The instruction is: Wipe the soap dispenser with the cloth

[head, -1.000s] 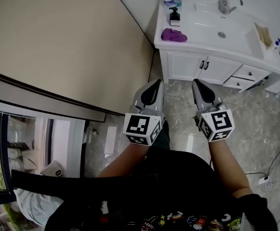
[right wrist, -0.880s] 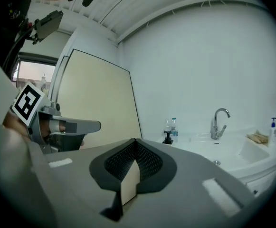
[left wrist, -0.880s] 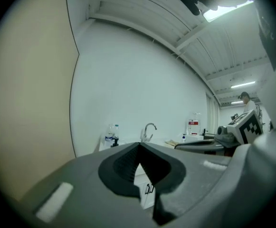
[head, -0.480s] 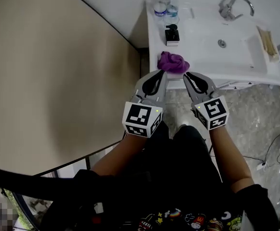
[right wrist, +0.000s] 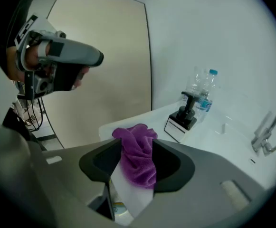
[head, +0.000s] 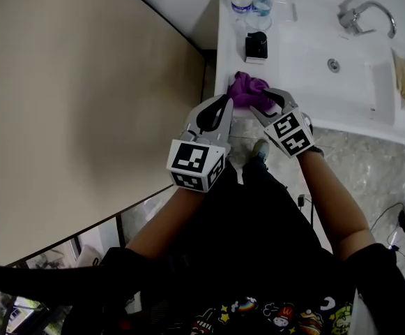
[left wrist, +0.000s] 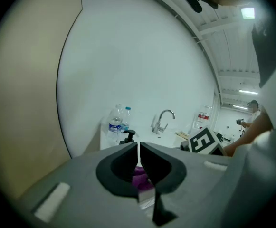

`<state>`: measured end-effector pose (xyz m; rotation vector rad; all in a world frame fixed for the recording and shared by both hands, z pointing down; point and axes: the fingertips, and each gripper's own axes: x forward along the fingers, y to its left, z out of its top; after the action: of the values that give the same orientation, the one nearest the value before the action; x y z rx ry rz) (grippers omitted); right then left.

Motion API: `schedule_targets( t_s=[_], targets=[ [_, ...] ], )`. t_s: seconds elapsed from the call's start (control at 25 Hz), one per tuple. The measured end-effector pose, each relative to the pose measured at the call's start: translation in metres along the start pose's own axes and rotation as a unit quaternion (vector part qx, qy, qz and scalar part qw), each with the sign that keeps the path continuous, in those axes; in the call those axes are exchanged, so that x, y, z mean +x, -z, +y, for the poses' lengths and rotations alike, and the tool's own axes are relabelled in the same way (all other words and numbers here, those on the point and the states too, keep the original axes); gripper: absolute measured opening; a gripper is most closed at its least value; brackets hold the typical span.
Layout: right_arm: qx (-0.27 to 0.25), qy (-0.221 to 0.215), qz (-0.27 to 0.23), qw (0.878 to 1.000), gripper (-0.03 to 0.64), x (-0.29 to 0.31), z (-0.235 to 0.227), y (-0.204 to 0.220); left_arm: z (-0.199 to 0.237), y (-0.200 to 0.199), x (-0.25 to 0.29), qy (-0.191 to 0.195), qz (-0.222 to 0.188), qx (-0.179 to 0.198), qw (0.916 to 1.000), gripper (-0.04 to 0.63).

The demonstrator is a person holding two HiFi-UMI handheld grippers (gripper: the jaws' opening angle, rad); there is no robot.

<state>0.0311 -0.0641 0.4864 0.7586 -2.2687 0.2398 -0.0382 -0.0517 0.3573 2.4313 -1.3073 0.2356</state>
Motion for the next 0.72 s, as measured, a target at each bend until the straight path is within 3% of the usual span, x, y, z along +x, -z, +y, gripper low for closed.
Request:
schedule_targets(
  t_s=[0.24,0.44,0.72],
  targets=[
    [-0.016,-0.04,0.09,0.995,0.244,0.037,-0.007,0.016,0.002,0.008,0.002,-0.019,0.002,-0.021,0.9996,0.008],
    [-0.007,-0.058,0.149,0.987,0.213,0.061,-0.01,0.026,0.009,0.011,0.0,-0.03,0.004,-0.028,0.9992,0.008],
    [0.03,-0.102,0.167,0.98,0.153,0.078,-0.008,0.032,0.016,0.021,0.001,-0.03,0.015,-0.037,0.9988,0.008]
  ],
)
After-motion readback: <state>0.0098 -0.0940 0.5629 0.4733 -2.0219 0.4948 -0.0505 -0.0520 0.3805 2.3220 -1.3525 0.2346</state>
